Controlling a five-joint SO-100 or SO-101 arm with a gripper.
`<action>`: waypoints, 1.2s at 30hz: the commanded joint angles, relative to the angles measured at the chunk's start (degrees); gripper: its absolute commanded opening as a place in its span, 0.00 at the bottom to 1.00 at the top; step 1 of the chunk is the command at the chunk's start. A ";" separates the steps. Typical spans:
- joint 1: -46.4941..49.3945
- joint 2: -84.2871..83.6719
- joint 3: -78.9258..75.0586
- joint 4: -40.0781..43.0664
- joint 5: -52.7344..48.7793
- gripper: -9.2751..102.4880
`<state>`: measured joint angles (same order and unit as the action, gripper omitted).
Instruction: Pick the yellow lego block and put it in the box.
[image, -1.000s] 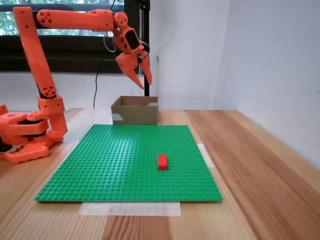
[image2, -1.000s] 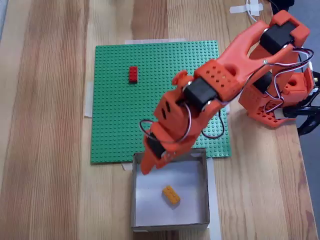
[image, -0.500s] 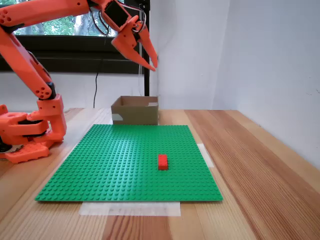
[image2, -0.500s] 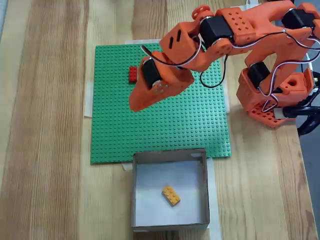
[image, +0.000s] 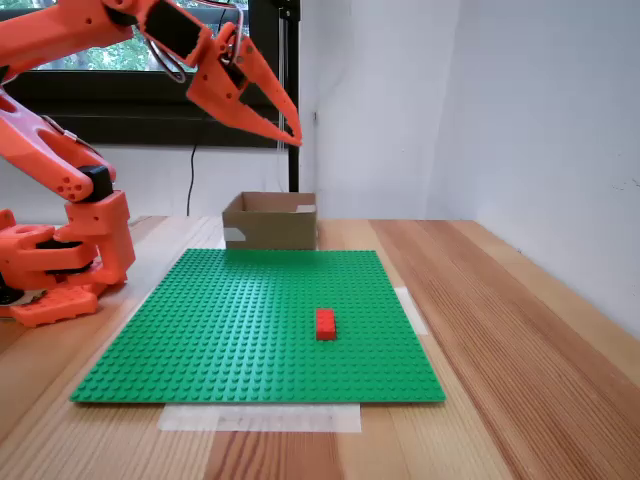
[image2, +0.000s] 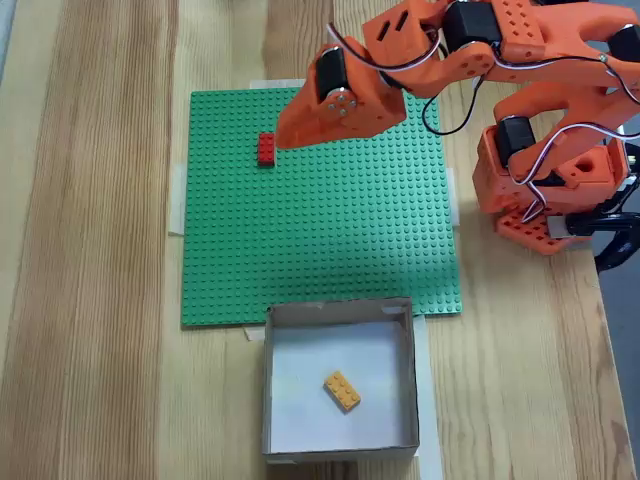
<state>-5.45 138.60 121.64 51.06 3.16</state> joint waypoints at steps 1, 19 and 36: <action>1.23 6.24 4.57 -2.20 0.97 0.08; 5.10 40.87 42.28 -5.89 -0.09 0.08; 5.89 48.34 54.76 -6.86 -1.76 0.08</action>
<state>0.26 186.68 176.13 45.35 2.02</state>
